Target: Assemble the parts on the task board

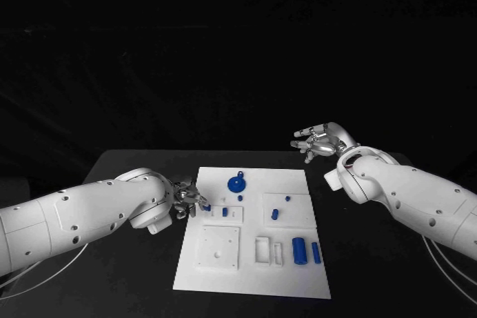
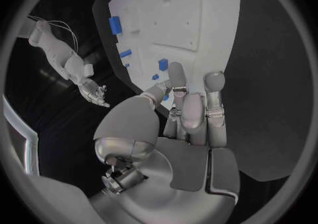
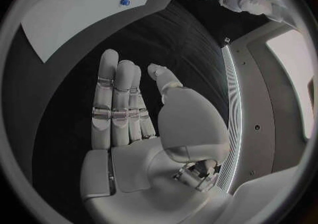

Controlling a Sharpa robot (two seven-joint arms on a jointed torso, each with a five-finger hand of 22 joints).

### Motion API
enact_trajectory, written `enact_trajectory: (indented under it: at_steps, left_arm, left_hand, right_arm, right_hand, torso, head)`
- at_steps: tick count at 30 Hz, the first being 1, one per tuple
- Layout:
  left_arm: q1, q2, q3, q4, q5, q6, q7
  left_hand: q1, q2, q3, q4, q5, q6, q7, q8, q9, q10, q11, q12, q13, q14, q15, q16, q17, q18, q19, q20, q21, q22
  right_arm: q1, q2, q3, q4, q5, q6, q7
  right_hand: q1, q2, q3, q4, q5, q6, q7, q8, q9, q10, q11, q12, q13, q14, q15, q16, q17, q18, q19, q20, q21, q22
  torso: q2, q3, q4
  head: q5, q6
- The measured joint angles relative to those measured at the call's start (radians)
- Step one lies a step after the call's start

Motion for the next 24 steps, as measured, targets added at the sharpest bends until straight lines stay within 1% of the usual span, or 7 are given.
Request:
enact_trajectory:
  at_steps: [4,8,12,24]
  left_arm:
    - [-0.012,0.01,-0.001,-0.002,-0.016,-0.009,0.0]
    - [-0.019,0.022,-0.002,-0.005,-0.028,-0.016,0.002]
    - [-0.022,0.029,-0.002,-0.008,-0.038,-0.019,0.003]
    - [-0.025,0.043,-0.002,-0.022,-0.06,-0.02,0.003]
  left_hand:
    - [0.001,-0.001,0.0,0.0,0.0,0.0,0.0,0.0,0.0,0.001,0.001,0.0,0.0,0.0,0.0,0.0,0.0,0.0,0.0,0.0,0.0,0.0]
    - [0.001,-0.001,0.0,0.0,0.003,0.0,0.0,0.0,0.0,0.001,0.001,0.0,0.0,0.0,0.0,0.0,0.0,0.0,0.0,0.0,0.0,0.0]
    - [0.001,-0.001,0.0,0.0,0.003,0.0,0.0,0.0,-0.002,0.001,0.001,0.0,-0.003,0.0,0.0,0.0,-0.003,0.0,0.0,0.0,0.0,0.0]
    - [0.001,-0.001,0.0,0.0,0.003,0.0,0.0,-0.003,-0.003,0.001,0.001,0.0,-0.003,0.002,0.002,0.0,-0.003,0.0,0.0,0.0,0.0,0.0]
  right_arm:
    - [-0.001,-0.002,0.0,0.0,0.0,0.0,0.0]
    - [-0.001,-0.002,0.0,0.001,0.0,0.0,-0.001]
    - [-0.001,-0.002,0.0,0.001,0.0,0.0,-0.001]
    - [-0.001,-0.002,0.0,0.001,0.0,0.0,-0.005]
  right_hand:
    - [0.0,0.0,0.0,0.0,0.0,0.0,0.0,0.0,0.0,0.0,0.0,0.0,0.0,0.0,0.0,0.0,0.0,0.0,0.0,0.0,0.004,-0.001]
    - [0.0,0.0,0.0,0.0,0.0,0.0,0.0,0.0,0.0,0.0,0.0,0.0,0.0,0.0,0.0,0.0,0.0,0.0,0.0,0.0,0.004,-0.001]
    - [0.0,0.0,0.0,0.0,0.0,0.0,0.0,0.0,0.0,0.0,0.0,0.0,0.0,0.0,0.0,0.0,0.0,0.0,0.0,0.0,0.004,-0.001]
    - [0.0,0.0,0.0,0.0,0.0,0.0,0.0,0.0,0.0,0.0,0.0,0.0,0.0,0.0,0.0,0.0,0.0,0.0,0.0,0.0,0.004,-0.002]
  torso:
    - [0.0,0.0007,-0.0001]
    - [0.001,0.0006,-0.0007]
    - [0.001,0.0019,-0.0012]
    - [0.001,0.0019,-0.0012]
  head:
    - [-0.001,0.0]
    - [-0.002,0.0]
    - [-0.001,-0.001]
    - [-0.002,-0.001]
